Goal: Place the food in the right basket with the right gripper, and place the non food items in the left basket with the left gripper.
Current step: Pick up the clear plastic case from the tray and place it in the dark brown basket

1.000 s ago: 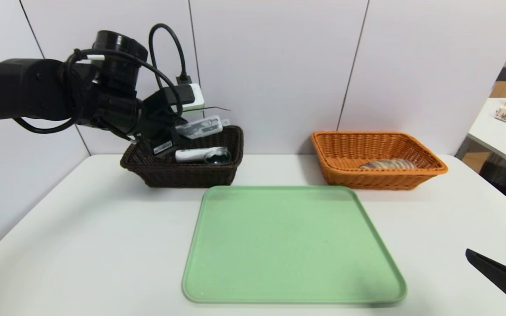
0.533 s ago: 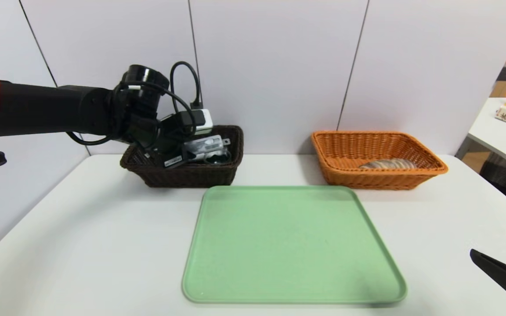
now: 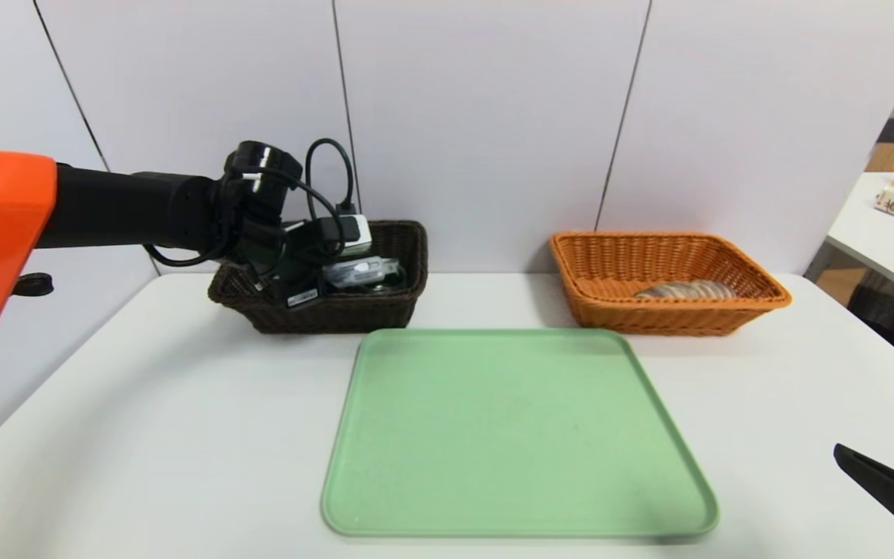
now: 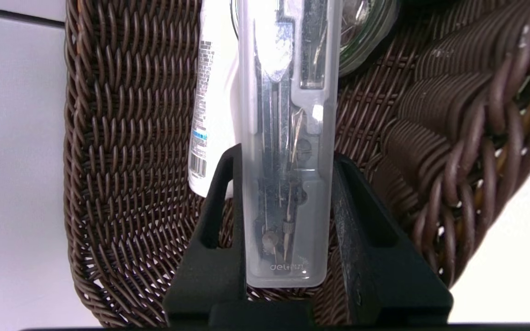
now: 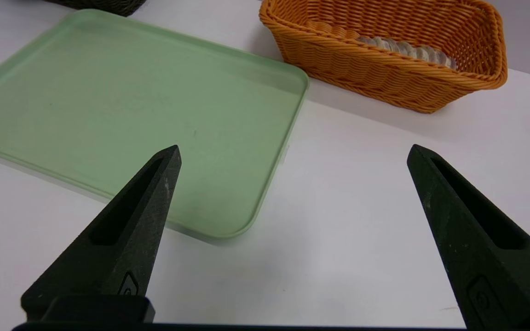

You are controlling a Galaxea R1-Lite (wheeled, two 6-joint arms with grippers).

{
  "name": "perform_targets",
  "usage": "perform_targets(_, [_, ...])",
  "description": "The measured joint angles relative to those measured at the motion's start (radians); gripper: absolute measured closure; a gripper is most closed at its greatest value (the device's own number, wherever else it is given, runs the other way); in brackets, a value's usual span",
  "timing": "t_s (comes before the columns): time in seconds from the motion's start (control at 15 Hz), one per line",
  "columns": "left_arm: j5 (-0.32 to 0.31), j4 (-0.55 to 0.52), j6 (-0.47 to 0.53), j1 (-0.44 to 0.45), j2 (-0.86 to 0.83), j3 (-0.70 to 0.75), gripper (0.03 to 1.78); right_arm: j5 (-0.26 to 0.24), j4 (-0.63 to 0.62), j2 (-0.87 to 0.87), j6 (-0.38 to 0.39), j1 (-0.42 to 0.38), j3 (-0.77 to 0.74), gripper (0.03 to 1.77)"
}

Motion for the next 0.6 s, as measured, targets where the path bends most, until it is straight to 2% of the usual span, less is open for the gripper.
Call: perform_targets(0.6, [0.000, 0.003, -0.009, 0.002, 0.009, -0.105, 1.24, 0.001, -0.002, 0.002, -0.002, -0.002, 0.004, 0.10])
